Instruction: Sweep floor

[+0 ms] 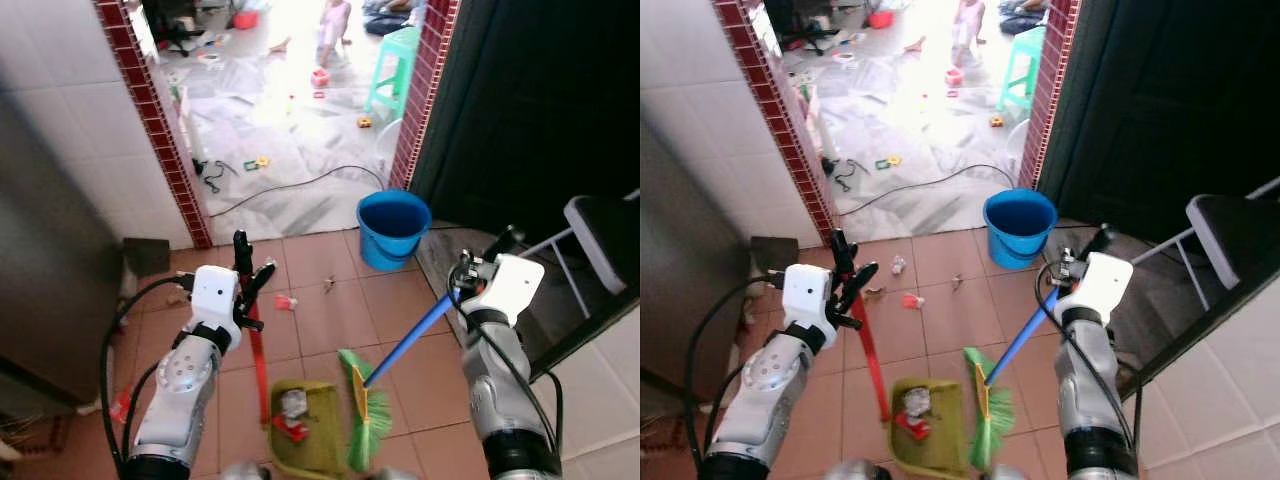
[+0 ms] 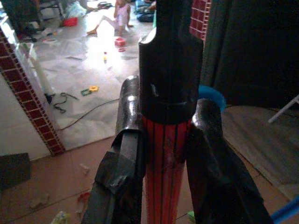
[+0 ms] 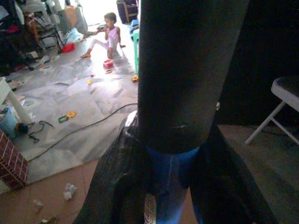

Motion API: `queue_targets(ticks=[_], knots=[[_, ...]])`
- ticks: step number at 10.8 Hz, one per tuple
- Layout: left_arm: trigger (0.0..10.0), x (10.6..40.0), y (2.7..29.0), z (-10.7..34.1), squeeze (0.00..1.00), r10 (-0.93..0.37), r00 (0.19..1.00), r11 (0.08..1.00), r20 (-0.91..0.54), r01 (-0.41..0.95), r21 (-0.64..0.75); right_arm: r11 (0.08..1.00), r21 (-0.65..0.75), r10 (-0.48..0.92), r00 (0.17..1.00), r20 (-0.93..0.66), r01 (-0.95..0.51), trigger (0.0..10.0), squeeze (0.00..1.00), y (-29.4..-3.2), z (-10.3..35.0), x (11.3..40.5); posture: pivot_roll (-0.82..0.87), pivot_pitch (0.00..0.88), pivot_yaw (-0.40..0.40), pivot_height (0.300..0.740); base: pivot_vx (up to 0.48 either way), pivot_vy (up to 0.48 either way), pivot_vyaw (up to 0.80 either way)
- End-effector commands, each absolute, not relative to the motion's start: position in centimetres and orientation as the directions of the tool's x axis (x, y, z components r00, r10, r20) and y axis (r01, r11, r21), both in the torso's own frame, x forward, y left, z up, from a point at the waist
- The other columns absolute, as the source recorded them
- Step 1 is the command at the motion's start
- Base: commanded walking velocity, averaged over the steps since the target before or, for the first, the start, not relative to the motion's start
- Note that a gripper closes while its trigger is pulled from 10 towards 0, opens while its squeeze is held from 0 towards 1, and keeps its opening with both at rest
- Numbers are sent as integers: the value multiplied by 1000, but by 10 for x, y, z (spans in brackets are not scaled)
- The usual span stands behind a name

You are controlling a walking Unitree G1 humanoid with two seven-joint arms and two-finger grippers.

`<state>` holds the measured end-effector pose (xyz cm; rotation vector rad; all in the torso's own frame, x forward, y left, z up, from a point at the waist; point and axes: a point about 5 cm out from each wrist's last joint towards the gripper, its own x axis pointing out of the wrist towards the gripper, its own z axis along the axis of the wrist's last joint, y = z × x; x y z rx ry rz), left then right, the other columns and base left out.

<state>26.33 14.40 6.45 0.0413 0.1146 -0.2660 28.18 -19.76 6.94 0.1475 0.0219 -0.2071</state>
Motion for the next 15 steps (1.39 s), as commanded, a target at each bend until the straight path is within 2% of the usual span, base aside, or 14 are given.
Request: queue_targets(ticks=[1,3,5,8,12,14,15], knots=[[10000,270,151,77,0,-243,968,968,-56,246,48,976,100,-188,981,-48,192,10000,0,-196,69,281,0,0,-19,740,0,0,0],[10000,262,158,72,0,-213,975,977,-59,214,11,983,27,-179,982,-55,180,10000,0,-197,63,273,-13,0,-5,740,0,0,0],[10000,260,152,74,0,-223,974,975,-46,222,-27,983,-19,-185,983,-22,184,10000,0,-201,70,273,-36,0,12,740,0,0,0],[10000,240,157,73,0,-253,965,967,-70,255,14,976,-70,-206,978,-8,205,10000,0,-214,73,250,-42,0,15,740,0,0,0],[10000,209,169,73,0,-231,968,969,-101,239,69,985,-77,-159,987,-39,155,10000,0,-217,76,223,-24,0,6,740,0,0,0],[10000,210,166,78,0,-291,952,950,-94,299,85,989,-74,-130,991,-43,127,10000,0,-208,78,229,-23,0,6,740,0,0,0],[10000,218,167,84,0,-275,959,956,-67,280,85,989,-71,-134,990,-43,130,10000,0,-208,79,232,-24,0,4,740,0,0,0]])
